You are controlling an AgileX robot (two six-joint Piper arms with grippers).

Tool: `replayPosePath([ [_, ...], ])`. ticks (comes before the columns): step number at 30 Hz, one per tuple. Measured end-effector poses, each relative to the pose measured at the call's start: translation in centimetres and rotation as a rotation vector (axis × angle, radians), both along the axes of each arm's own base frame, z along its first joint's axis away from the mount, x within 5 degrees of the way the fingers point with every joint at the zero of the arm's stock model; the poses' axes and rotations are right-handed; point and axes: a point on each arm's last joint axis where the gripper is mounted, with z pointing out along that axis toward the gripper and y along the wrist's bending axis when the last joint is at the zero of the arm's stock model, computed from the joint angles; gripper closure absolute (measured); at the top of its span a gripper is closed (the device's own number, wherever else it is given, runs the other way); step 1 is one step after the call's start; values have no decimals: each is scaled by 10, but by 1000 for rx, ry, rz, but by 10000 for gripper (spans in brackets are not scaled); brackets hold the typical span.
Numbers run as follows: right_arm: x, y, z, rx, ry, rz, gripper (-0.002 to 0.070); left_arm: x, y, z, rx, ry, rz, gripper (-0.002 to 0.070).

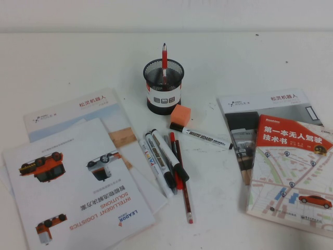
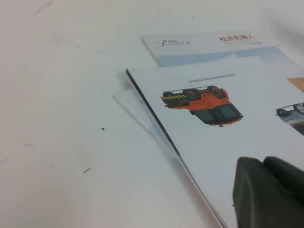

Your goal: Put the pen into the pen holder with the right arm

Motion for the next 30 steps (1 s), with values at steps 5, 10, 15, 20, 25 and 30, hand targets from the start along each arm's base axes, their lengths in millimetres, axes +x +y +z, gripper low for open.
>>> replayPosePath([
  [5, 0, 9, 8, 482, -31, 20, 695, 0, 0, 0, 0, 0, 0, 678],
  [10, 1, 11, 15, 803, -66, 13, 695, 0, 0, 0, 0, 0, 0, 678],
  [15, 0, 14, 14, 772, -40, 41, 695, 0, 0, 0, 0, 0, 0, 678],
  [20, -1, 19, 11, 756, 11, 84, 695, 0, 0, 0, 0, 0, 0, 678],
  [25, -4, 23, 19, 583, -14, 166, 695, 0, 0, 0, 0, 0, 0, 678],
  [30, -16, 30, 97, 183, -158, 317, 695, 0, 0, 0, 0, 0, 0, 678],
])
